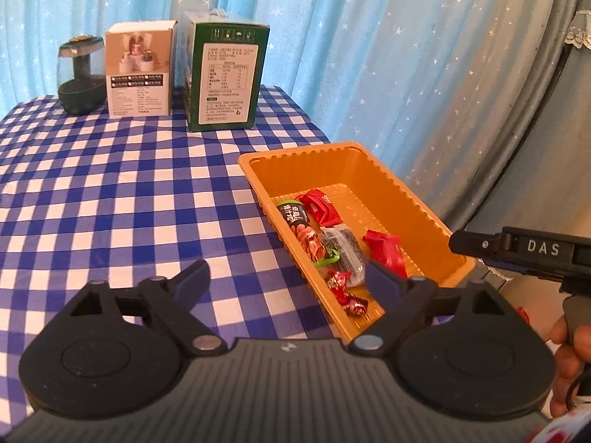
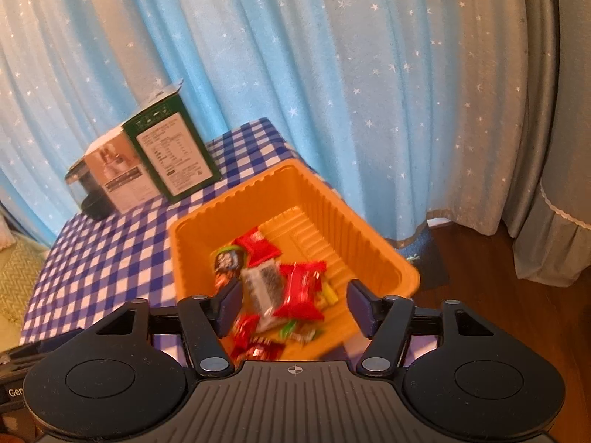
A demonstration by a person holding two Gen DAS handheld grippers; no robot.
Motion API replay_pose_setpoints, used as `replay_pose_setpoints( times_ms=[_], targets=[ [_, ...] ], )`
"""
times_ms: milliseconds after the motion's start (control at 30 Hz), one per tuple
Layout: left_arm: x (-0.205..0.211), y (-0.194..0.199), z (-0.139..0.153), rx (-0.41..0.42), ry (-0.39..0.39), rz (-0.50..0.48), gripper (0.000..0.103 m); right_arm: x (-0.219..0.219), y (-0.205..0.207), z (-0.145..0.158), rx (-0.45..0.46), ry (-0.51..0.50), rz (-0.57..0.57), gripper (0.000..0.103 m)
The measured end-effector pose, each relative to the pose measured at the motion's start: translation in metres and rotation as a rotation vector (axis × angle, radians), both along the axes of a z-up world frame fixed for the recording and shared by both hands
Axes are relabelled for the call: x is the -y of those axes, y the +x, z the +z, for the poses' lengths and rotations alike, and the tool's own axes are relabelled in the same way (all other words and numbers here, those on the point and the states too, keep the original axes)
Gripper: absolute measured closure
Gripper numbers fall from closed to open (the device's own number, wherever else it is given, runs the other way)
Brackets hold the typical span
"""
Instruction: Organize snacks
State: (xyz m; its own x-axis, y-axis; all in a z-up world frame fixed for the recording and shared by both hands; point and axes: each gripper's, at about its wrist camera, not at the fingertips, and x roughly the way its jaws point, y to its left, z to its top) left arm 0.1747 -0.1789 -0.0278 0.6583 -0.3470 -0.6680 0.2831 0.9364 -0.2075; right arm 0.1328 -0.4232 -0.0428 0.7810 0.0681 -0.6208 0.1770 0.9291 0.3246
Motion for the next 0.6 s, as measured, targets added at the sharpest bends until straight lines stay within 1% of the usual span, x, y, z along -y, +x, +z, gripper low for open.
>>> replay_pose_setpoints(
  times_ms=[100,167,367,467,600],
  targets=[
    [-0.006,-0.016,0.008,0.012,0.0,0.006,0.003,-0.008,-0.017,0.008,0.001,-0.003,0.003,0.03],
    [-0.011,-0.027,0.014,0.021,0.005,0.011,0.0,-0.013,-0.029,0.013,0.0,-0.007,0.01,0.028],
    [-0.024,-0.063,0.025,0.059,0.057,0.033,0.0,-0.033,-0.059,0.022,-0.01,-0.05,0.031,0.025],
    [-0.03,-0.08,0.029,0.062,0.076,0.047,0.0,-0.043,-0.072,0.022,-0.019,-0.077,0.045,0.025],
    [-0.039,-0.102,0.036,0.067,0.089,0.056,0.0,-0.054,-0.087,0.021,-0.034,-0.086,0.062,0.024]
  ],
)
